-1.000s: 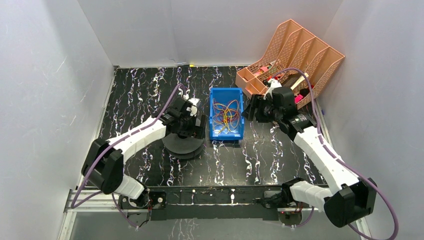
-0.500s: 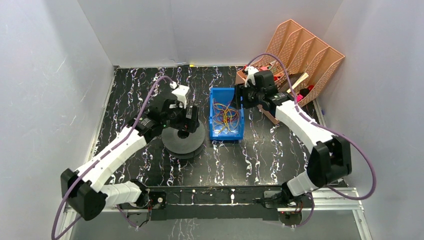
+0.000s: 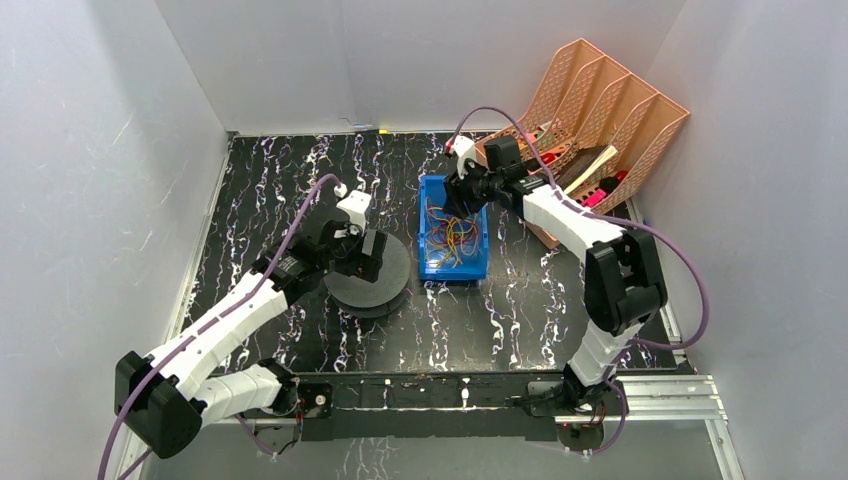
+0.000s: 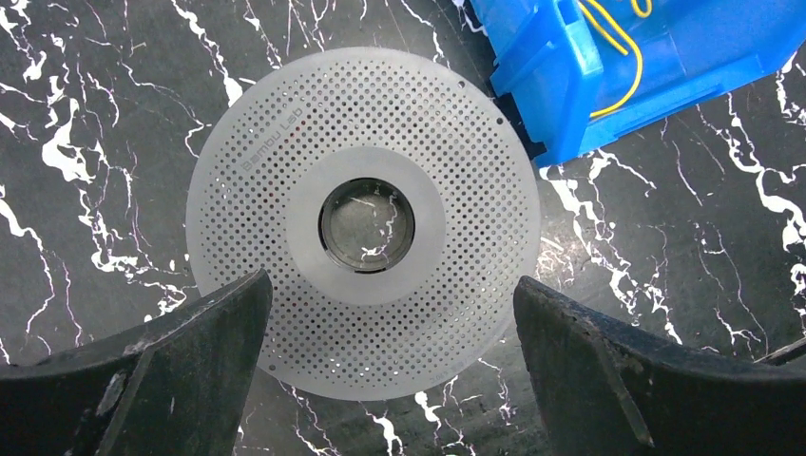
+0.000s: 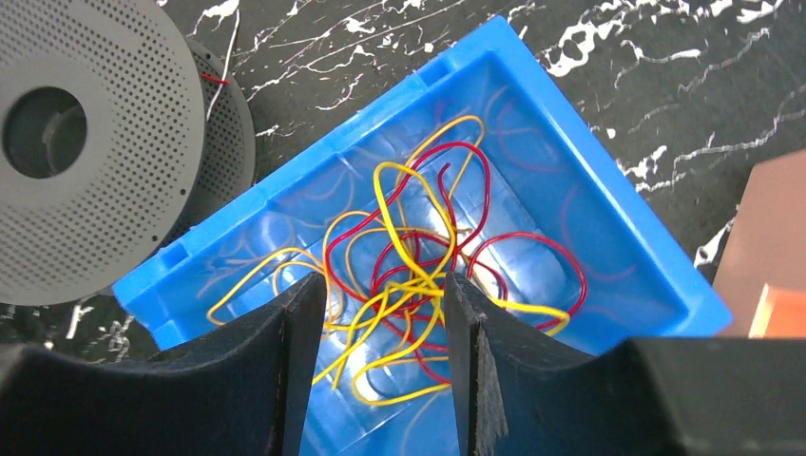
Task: Wrap the cables
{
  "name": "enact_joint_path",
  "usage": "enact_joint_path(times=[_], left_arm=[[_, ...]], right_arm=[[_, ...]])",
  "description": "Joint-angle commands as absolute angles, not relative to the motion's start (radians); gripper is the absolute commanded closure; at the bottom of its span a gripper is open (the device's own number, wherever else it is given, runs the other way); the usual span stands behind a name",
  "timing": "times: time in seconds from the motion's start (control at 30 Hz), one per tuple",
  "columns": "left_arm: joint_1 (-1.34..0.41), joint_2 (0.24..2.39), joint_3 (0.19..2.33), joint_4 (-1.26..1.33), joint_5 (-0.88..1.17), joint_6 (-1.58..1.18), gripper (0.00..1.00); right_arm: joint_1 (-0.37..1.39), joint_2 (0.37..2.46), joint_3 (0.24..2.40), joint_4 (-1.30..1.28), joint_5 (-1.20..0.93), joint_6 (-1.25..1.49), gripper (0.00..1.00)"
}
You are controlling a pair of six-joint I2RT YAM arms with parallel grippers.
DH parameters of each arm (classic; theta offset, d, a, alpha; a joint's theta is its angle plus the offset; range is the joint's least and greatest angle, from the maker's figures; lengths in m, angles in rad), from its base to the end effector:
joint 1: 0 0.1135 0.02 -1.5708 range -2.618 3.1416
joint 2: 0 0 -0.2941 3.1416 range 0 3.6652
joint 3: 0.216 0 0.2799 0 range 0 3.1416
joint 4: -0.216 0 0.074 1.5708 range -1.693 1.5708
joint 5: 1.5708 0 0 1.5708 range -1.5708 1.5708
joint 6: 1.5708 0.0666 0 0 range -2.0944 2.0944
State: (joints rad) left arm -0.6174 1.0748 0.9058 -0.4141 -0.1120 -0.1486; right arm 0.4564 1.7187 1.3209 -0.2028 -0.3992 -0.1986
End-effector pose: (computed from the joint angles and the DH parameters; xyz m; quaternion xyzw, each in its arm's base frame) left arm 0.2299 -0.1541 0.3081 0.1784 0.8613 -0.1312 0.4574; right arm 0.3928 0.2217 0.2773 -0.3665 0.7912 0.2327 0.4307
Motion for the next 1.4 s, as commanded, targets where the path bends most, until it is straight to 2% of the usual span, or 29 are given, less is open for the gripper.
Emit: enact_joint_path(times=[0.0,0.17,0.4,0.63,0.73,1.13,1.37], left_arm=[[-0.615,1.057,0.895,-0.401,-0.125,-0.146,0.02],[-0.616,1.042,0.887,-0.4,-0.135,-0.156,0.02],[-0.615,1.041,0.888,-0.4,-0.136,-0.156,0.02],[-0.615,1.034,0.882,-0.402,-0.151,-0.154,0.02],[-0.615,1.039,0.885,-0.404,-0.153,-0.154,0.02],[-0.615,1.04,0.883,-0.406,-0.16,-0.154,0.02],[-0.615,1.022,0.881,-0.408,-0.152,-0.158,0.02]], right_arm=[[0.464,1.767,1.4,-0.155,-0.486,-0.408,0.43],[0.478,1.819,1.414,-0.172,-0.532,-0.505,0.43],[0.517,1.893,1.443,-0.135,-0.472,-0.523,0.45],[0.524,1.93,1.49,-0.148,-0.433,-0.503,0.87],[0.527,1.897,1.465,-0.122,-0.415,-0.498,1.0],[0.557,1.603,1.341,0.047,-0.217,-0.445,1.0],[0.666,1.378,1.365,0.142,-0.008,-0.425,1.0]])
